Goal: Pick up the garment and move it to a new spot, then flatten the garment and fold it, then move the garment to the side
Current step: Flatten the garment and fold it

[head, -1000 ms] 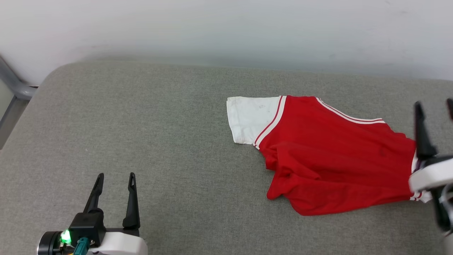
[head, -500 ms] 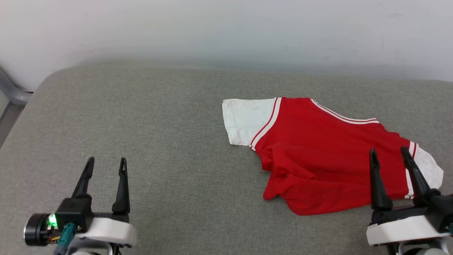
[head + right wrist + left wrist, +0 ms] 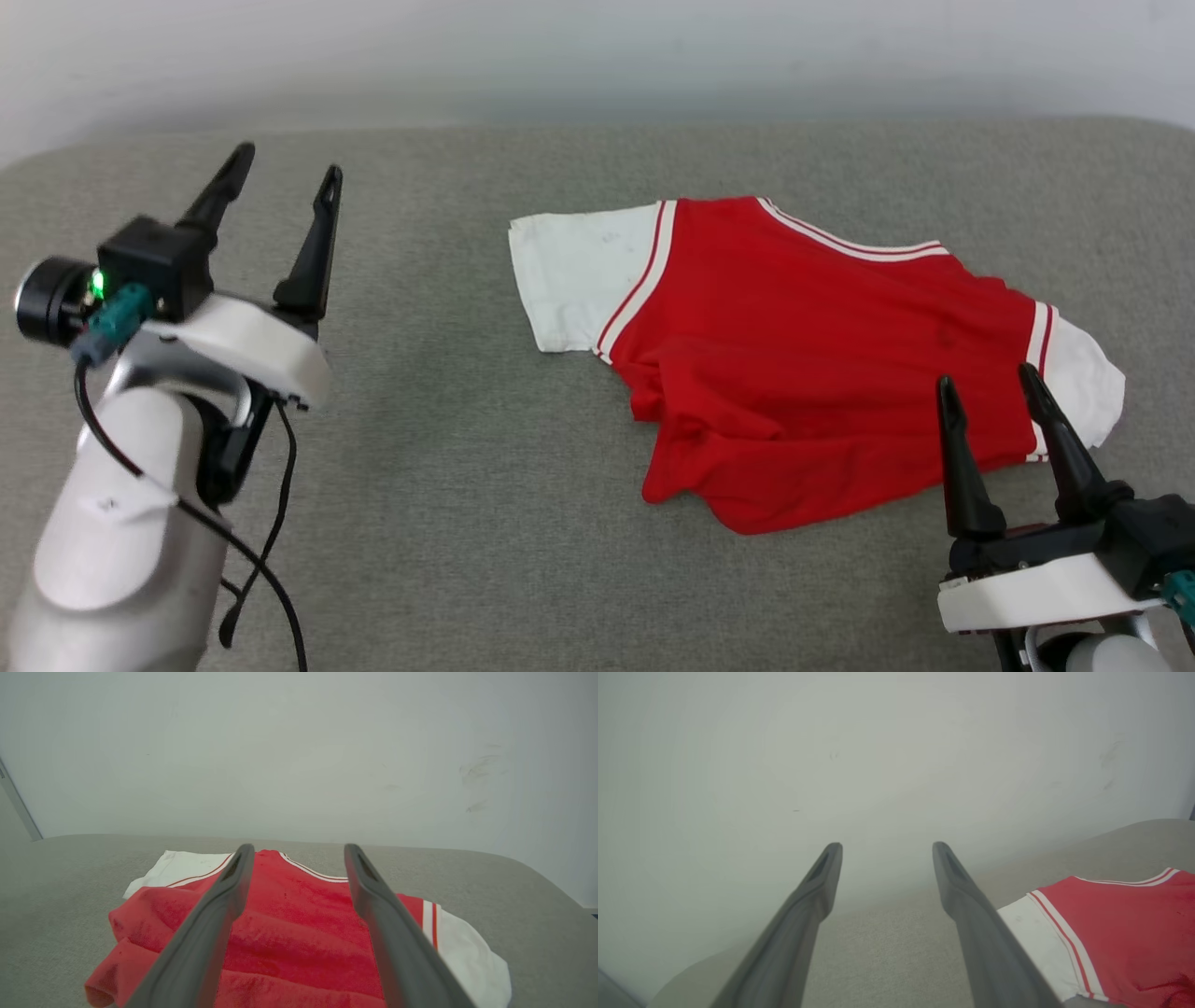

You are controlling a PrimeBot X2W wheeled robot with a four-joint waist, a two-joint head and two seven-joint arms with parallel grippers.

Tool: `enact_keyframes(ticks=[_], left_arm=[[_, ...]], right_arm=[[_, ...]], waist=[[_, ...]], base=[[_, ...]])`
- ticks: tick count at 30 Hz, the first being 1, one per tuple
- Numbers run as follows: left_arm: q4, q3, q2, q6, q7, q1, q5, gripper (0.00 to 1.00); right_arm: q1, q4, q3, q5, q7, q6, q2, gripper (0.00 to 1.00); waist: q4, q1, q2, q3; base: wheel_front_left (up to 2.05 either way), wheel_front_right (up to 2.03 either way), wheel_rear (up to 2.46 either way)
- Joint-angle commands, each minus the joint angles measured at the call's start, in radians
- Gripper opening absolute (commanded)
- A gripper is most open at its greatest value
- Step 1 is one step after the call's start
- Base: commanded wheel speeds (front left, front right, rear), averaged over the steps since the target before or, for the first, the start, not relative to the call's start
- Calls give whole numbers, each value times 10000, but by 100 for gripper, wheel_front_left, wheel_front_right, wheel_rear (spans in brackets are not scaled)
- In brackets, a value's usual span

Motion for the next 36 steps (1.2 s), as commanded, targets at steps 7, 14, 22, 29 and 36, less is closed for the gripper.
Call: enact_keyframes(ticks=[7,14,22,29,36], left_arm=[[626,-1955,1494,-11,2569,-2448,-2549,100],[1362,-3935,2491,-13,5876,-4284,-4431,100],[2118,-5536,2804,-13,8519,-5922,-5790,100],[2782,-6523,2859,-13,9722,-6923,-6243,100],[3110,-7893,3139,-15,10642,-6872,-6524,100]], right_arm=[[-532,-414,166,-47,-21,-14,33,100],[-880,-729,255,-10,-21,-14,34,100],[-1231,-978,302,35,-22,-14,34,100],[-1480,-1128,332,155,-22,-14,34,100],[-1578,-1158,268,259,-22,-14,35,100]], waist=[[-999,0,0,1349],[-1563,0,0,2098],[-1998,0,0,2835],[-2339,0,0,3419],[-2542,0,0,3673]], base=[[0,0,0],[0,0,0],[0,0,0],[0,0,0],[0,0,0]])
